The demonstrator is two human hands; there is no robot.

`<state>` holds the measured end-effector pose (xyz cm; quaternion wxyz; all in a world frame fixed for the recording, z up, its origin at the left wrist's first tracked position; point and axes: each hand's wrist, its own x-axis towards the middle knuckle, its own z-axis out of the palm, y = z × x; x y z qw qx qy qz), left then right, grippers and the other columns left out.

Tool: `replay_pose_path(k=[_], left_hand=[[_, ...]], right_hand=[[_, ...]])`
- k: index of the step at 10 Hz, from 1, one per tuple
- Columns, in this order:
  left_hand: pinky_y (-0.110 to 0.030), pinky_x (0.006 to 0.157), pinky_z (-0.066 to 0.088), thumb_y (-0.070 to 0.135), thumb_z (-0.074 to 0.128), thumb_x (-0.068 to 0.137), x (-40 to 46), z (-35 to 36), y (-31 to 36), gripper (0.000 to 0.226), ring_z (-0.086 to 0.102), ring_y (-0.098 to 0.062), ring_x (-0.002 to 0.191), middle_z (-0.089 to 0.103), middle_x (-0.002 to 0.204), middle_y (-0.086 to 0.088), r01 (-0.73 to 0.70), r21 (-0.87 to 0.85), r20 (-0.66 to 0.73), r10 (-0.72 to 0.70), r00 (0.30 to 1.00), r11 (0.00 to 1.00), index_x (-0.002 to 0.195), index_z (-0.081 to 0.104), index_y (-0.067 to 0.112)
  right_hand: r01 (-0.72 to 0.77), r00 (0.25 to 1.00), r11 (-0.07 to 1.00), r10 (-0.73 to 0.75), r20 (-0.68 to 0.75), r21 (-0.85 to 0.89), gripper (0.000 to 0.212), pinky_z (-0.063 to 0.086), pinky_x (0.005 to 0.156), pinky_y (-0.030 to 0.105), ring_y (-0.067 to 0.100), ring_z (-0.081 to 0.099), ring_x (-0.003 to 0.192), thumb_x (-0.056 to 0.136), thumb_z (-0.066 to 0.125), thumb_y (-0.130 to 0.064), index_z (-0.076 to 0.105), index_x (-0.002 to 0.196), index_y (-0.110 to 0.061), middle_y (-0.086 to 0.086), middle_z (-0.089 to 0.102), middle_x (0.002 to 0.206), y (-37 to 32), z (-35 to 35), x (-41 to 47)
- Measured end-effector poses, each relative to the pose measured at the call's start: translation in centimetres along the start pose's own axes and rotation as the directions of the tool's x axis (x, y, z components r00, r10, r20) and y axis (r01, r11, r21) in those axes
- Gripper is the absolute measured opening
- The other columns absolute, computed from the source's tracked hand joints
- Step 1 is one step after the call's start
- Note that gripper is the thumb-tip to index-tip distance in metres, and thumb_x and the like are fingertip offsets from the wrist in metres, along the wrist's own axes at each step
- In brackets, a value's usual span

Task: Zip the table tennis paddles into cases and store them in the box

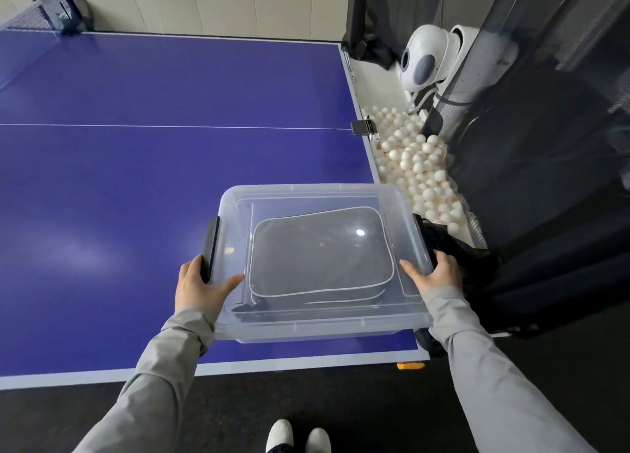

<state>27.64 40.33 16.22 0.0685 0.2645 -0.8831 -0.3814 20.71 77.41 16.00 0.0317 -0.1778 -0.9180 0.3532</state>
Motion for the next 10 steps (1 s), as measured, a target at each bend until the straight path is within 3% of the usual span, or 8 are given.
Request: replay_pose_path(k=[2, 4, 7, 8, 9, 10], left_hand=[[-0.029, 0.080, 0.038, 0.029, 0.081, 0.069, -0.3, -0.1, 0.2, 0.060, 0.045, -0.019, 0.087, 0.050, 0.113, -0.010, -0.065, 0.011, -0.004, 0.065, 0.998, 0.998, 0.116, 0.053, 0.004], [-0.034, 0.089, 0.042, 0.031, 0.079, 0.072, -0.4, -0.1, 0.5, 0.067, 0.051, -0.026, 0.098, 0.048, 0.121, -0.012, -0.048, 0.016, 0.024, 0.048, 0.999, 0.999, 0.126, 0.050, 0.005], [-0.034, 0.088, 0.040, 0.031, 0.074, 0.077, -0.5, -0.3, 0.7, 0.062, 0.045, -0.023, 0.091, 0.042, 0.123, -0.015, -0.025, 0.037, 0.103, 0.021, 0.994, 0.999, 0.123, 0.045, 0.002], [-0.039, 0.095, 0.039, 0.033, 0.070, 0.080, -0.3, -0.6, 1.5, 0.074, 0.047, -0.033, 0.106, 0.039, 0.131, -0.019, 0.055, 0.097, 0.189, -0.072, 0.979, 0.994, 0.136, 0.033, 0.002], [-0.045, 0.105, 0.031, 0.037, 0.066, 0.083, 0.1, -0.7, 2.4, 0.093, 0.032, -0.036, 0.131, 0.025, 0.147, -0.017, 0.055, 0.235, 0.162, -0.095, 0.982, 0.970, 0.148, 0.008, 0.006], [-0.042, 0.112, 0.021, 0.040, 0.060, 0.087, 0.3, -0.7, 4.6, 0.088, 0.015, -0.029, 0.143, 0.013, 0.156, -0.009, -0.162, 0.313, 0.148, 0.121, 0.982, 0.936, 0.149, 0.006, 0.009]], right_hand=[[0.057, 0.998, 0.997, -0.058, -0.016, -0.060, 0.070, 0.032, 0.105, 0.039, 0.037, 0.042, 0.123, 0.073, 0.077, -0.032, 0.048, 0.126, 0.004, 0.024, 0.047, 0.127, -0.1, -0.1, -0.3], [0.063, 0.998, 0.993, -0.063, 0.004, -0.099, 0.069, 0.034, 0.102, 0.040, 0.037, 0.041, 0.124, 0.076, 0.074, -0.034, 0.047, 0.127, 0.004, 0.023, 0.045, 0.129, -0.3, 0.0, -0.4], [0.045, 0.997, 0.991, -0.036, 0.073, -0.123, 0.072, 0.030, 0.105, 0.038, 0.037, 0.036, 0.128, 0.080, 0.070, -0.034, 0.039, 0.133, 0.004, 0.025, 0.037, 0.137, -0.3, -0.1, -0.5], [0.033, 0.994, 0.983, -0.013, 0.112, -0.178, 0.074, 0.024, 0.110, 0.040, 0.036, 0.030, 0.133, 0.084, 0.065, -0.035, 0.032, 0.138, 0.003, 0.025, 0.032, 0.141, -1.0, -0.5, -0.6], [0.142, 0.987, 0.968, -0.121, 0.109, -0.208, 0.075, 0.018, 0.112, 0.038, 0.034, 0.025, 0.137, 0.086, 0.061, -0.033, 0.025, 0.143, 0.000, 0.022, 0.028, 0.147, -2.7, -0.7, -0.8], [0.281, 0.952, 0.944, -0.253, 0.171, -0.170, 0.068, 0.019, 0.111, 0.035, 0.033, 0.029, 0.136, 0.088, 0.059, -0.031, 0.029, 0.140, 0.001, 0.021, 0.032, 0.146, -5.3, -0.7, -0.8]])
